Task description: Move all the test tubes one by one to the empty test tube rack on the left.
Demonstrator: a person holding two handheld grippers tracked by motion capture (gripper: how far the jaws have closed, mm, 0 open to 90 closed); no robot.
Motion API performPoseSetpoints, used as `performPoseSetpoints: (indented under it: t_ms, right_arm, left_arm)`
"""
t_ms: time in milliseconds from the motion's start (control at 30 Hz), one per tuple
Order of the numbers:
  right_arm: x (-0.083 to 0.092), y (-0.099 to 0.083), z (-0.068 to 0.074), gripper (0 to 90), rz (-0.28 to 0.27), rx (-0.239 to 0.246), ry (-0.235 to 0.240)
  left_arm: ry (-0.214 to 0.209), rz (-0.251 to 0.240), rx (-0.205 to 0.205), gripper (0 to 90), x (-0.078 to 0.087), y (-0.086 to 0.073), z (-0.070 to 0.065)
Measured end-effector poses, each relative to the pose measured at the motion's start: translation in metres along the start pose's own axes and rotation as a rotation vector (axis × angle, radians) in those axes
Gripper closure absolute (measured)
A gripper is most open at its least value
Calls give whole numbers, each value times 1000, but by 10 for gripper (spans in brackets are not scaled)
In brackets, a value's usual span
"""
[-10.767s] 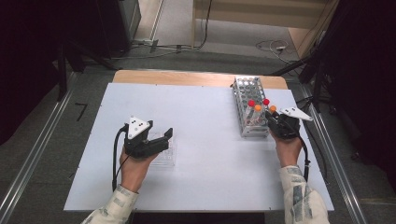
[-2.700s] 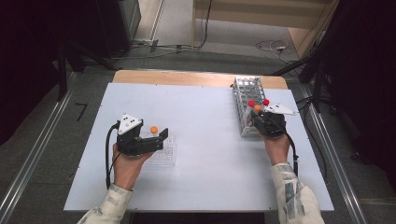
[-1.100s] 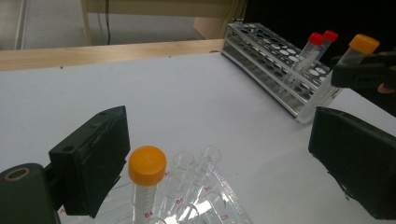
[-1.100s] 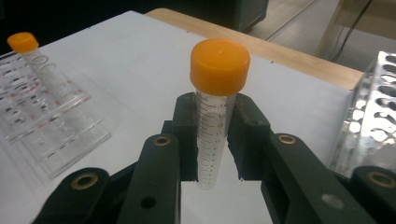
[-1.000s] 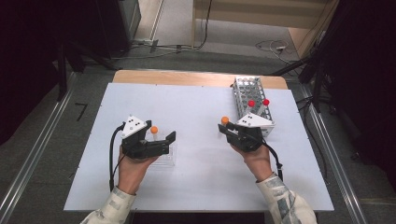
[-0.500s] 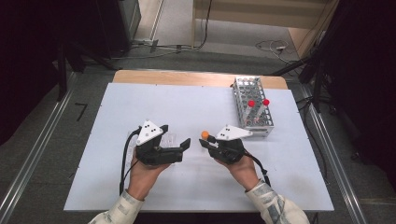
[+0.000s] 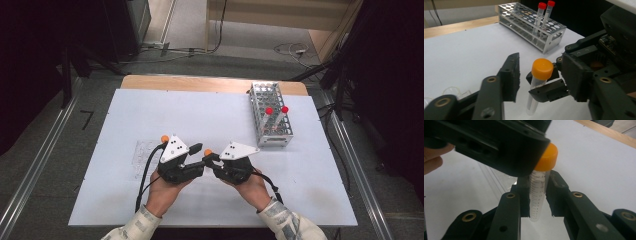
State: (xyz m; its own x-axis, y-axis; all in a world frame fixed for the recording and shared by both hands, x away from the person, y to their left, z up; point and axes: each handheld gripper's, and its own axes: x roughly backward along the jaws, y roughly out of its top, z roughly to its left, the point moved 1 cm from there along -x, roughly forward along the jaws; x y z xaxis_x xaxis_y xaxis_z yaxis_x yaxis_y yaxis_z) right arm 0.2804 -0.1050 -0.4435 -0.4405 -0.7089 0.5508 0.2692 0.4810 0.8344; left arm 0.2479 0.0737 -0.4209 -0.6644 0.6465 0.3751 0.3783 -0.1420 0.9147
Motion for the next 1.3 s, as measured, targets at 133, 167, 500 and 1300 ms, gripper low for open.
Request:
performPoseSetpoints:
  t_ms: [133,167,500,1300]
  right_arm:
    - [0,1,3,710,-5,8,10]
    - [1,1,4,710,-5,8,11]
    - [2,2,5,710,-9,1,20]
    - [16,9,6,311,-30,3,59]
  left_arm:
    - [-7,7,-11,586,-1,-1,-2]
    - [-4,10,-17,598,-2,-1,-2]
    - [17,15,-37,694,-2,-2,-5]
    - [57,-73,46,705,46,23,17]
